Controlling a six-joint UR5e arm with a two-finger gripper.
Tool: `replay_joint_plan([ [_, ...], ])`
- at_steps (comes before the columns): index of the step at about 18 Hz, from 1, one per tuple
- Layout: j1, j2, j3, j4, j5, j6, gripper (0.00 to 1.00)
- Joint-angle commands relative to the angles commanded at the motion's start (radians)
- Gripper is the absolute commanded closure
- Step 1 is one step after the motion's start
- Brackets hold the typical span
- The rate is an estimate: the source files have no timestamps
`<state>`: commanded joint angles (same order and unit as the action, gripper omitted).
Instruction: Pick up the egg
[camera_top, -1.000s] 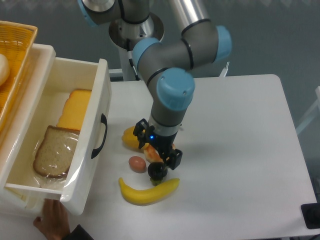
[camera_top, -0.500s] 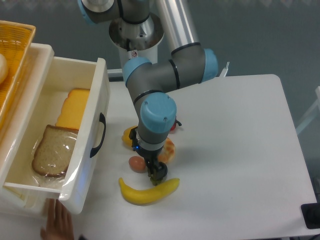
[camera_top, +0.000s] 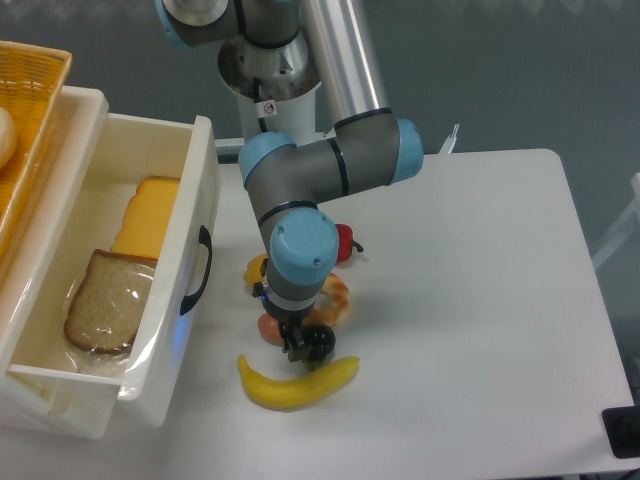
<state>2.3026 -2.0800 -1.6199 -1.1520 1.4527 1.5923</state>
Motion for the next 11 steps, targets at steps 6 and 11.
replay_joint_plan([
  [6,-0.005,-0.018,0.003,0.002,0.002,0.003,0.00],
  [11,-0.008,-0.032,0.000,0.000,0.003,0.028,0.00],
])
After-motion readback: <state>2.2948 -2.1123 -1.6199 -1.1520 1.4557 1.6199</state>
